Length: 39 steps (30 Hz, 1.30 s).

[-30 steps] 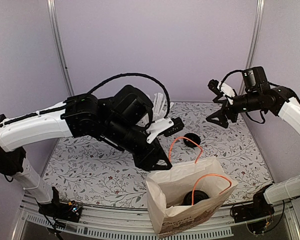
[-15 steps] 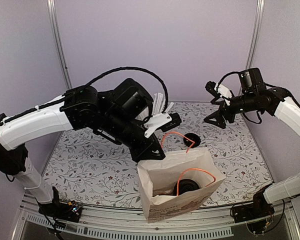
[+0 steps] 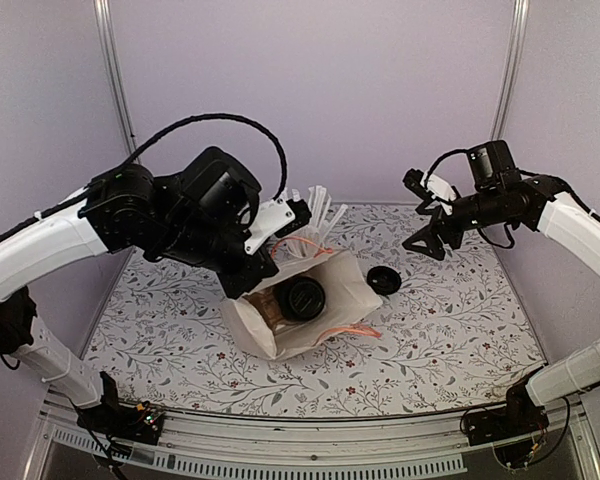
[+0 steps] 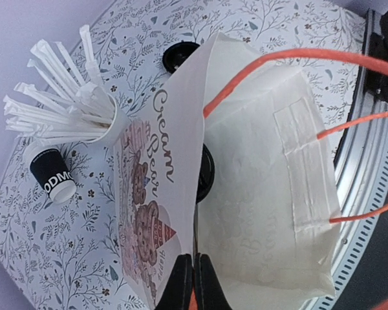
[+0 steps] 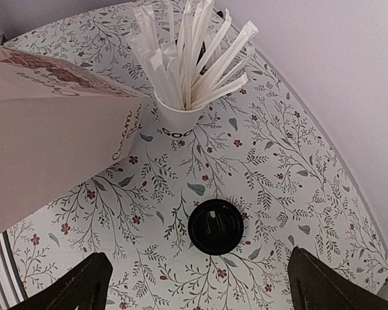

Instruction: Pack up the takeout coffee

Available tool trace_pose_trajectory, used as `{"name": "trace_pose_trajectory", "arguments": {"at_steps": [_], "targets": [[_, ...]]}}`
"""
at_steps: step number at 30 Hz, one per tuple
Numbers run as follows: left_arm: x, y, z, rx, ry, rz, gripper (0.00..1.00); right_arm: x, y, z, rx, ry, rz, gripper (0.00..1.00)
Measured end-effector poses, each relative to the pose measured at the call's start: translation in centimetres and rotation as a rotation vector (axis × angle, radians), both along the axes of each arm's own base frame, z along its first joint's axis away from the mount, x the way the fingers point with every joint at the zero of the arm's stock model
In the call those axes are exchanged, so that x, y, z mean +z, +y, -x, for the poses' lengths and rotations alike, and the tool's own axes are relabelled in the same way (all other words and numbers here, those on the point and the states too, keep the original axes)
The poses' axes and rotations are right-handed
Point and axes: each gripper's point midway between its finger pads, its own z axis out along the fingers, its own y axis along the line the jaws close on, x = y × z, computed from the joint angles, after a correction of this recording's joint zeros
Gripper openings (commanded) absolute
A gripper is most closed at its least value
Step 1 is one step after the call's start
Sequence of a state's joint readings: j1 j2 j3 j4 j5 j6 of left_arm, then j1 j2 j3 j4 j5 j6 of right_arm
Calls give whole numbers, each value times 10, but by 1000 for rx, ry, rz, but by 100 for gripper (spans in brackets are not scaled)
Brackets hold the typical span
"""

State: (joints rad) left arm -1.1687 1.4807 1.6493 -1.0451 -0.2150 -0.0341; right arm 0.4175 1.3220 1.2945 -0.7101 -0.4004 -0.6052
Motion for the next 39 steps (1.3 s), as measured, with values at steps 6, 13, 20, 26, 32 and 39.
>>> {"name": "trace_pose_trajectory", "arguments": {"at_steps": [6,13,20,26,32,39], "targets": [[-24,0,-4,16,-43,-52,0,-2,1,-1,3,7,0,99],[-19,-11,9,-13,-86,-33,0,-1,4,2,21,12,-11,99],[-7,-11,17,-19,-110,7,0,-8,10,1,54,47,-12,99],[-2,2,12,5,-85,57,0,-16,27,-19,89,113,-24,99],[1,38,-25,102,-2,161,1,-13,50,-47,113,158,-76,99],[-10,71,-57,181,96,241,1,-25,77,-79,128,238,-152,86]]}}
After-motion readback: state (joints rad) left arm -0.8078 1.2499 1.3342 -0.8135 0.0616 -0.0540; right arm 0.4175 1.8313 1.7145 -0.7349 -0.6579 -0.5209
